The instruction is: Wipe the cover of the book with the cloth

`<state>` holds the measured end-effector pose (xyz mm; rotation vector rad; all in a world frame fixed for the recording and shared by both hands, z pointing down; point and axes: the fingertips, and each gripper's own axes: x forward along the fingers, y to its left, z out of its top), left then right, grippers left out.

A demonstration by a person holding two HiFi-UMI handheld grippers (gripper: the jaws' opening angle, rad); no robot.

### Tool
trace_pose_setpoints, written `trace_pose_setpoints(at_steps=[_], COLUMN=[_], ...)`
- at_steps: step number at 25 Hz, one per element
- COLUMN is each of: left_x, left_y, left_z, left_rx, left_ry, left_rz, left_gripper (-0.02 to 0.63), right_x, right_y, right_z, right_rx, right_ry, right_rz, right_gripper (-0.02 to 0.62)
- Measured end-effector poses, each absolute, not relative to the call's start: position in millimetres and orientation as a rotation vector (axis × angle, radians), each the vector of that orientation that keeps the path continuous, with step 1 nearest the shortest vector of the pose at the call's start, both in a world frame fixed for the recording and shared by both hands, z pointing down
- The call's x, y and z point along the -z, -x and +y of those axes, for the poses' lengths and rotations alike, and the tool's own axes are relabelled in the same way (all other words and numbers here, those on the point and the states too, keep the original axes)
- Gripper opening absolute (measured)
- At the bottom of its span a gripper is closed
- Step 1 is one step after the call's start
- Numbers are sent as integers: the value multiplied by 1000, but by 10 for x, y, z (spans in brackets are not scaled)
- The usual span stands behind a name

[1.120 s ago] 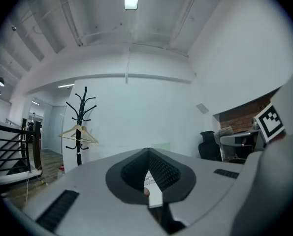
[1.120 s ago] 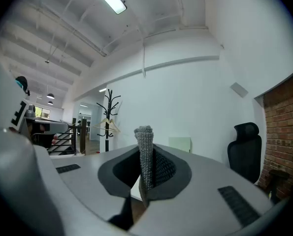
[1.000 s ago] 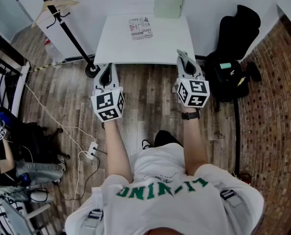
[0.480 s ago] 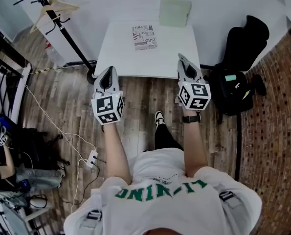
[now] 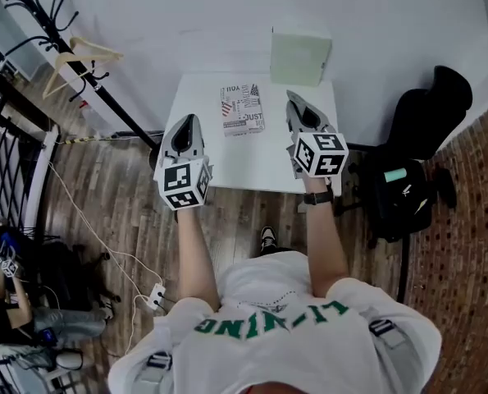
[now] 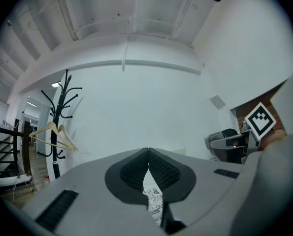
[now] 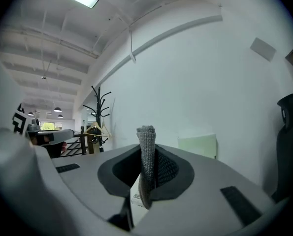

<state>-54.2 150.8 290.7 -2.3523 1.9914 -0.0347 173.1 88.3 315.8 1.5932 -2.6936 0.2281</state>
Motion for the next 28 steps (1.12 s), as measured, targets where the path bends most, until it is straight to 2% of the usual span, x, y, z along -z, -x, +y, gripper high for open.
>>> trace_pose_setpoints(at_steps=[10, 20, 28], left_x=[-3251, -3623, -3742], left_y=[366, 630, 1119], left_z=[523, -489, -1483], left_rx=[100, 147, 141], left_ry=[2382, 2436, 2454], left_rz=[2007, 1984, 2007], left_gripper=[5, 5, 5], right_x=[-3668, -4325, -4848], right_y=[-1493, -919, -237], right_z=[-8, -922, -1885], right_rx=[-355, -594, -743], right_ry=[-1323, -1218, -1112], right_rz=[-2747, -2677, -2567], right_gripper=[38, 38, 38])
